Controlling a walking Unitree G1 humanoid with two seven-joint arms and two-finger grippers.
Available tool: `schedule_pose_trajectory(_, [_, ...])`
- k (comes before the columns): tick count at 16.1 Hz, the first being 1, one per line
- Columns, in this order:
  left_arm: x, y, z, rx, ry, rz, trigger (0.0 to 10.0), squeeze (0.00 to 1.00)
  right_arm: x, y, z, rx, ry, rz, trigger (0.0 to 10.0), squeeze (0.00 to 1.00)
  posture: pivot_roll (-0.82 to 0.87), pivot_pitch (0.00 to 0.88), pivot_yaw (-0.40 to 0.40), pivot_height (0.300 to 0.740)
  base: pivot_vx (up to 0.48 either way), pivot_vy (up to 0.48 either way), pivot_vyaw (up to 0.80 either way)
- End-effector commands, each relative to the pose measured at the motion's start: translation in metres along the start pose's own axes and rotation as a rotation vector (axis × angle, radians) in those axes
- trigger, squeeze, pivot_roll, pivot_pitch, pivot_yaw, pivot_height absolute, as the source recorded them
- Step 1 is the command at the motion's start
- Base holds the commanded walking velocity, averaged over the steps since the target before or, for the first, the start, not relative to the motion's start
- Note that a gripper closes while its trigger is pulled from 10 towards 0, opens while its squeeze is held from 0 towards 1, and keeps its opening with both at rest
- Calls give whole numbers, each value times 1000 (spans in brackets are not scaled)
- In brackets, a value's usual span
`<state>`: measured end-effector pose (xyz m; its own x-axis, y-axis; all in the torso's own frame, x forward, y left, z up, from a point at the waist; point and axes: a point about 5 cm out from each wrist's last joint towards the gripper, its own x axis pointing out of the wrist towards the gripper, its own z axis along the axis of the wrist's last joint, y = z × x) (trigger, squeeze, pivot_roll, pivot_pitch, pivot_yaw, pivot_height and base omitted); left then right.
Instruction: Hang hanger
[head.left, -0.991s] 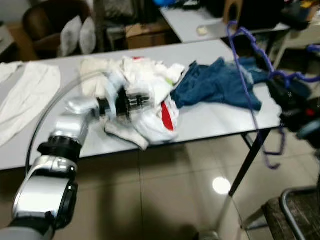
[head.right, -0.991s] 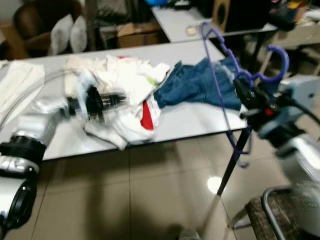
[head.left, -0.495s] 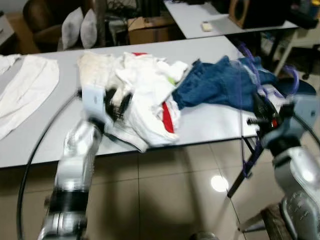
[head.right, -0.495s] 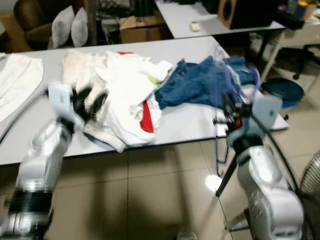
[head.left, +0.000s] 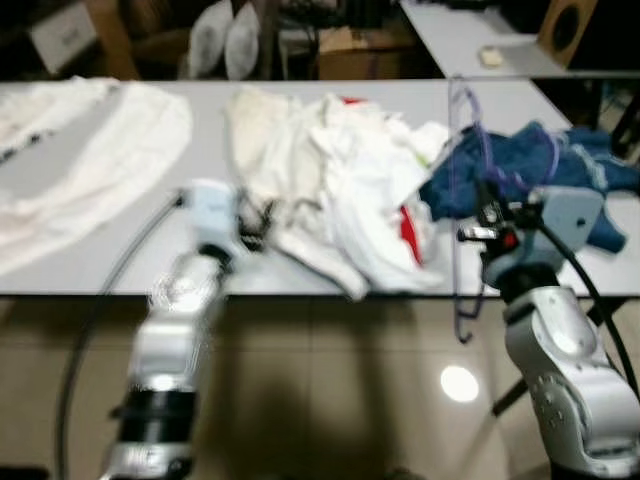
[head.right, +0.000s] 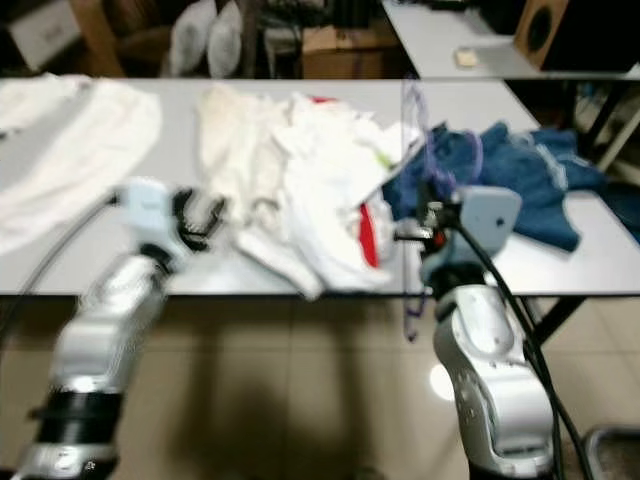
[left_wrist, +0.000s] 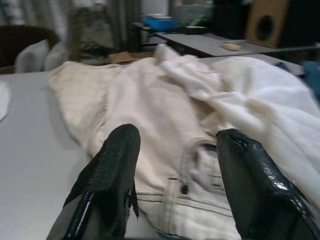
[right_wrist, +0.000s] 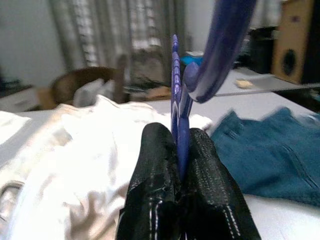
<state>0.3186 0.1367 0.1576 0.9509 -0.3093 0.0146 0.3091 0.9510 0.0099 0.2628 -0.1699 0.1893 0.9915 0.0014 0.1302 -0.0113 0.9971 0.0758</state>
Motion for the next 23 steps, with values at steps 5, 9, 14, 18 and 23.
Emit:
schedule_pose_trajectory(5, [-1,14,-4,57,49,56,10000,0,-9,-2,-7,37,1,-65,10000,0,-248,38,91,740,0,418,0])
schedule_pose_trajectory(9, [-2,6,-8,51,67,21,10000,0,-12,-5,-13,6,28,-64,10000,0,-243,52,88,740,0,396,0])
schedule_pose_trajectory(14, [-7,9,-10,48,74,22,10000,0,-9,1,-21,20,65,-35,10000,0,-227,50,70,740,0,382,0])
schedule_pose_trajectory(18, [-5,11,-9,50,80,21,10000,0,-11,-3,-21,23,64,-61,10000,0,-235,59,101,740,0,379,0])
schedule_pose_trajectory(23, [-1,9,-7,25,69,18,10000,0,-16,-5,-27,31,84,-79,10000,0,-236,42,99,740,0,380,0])
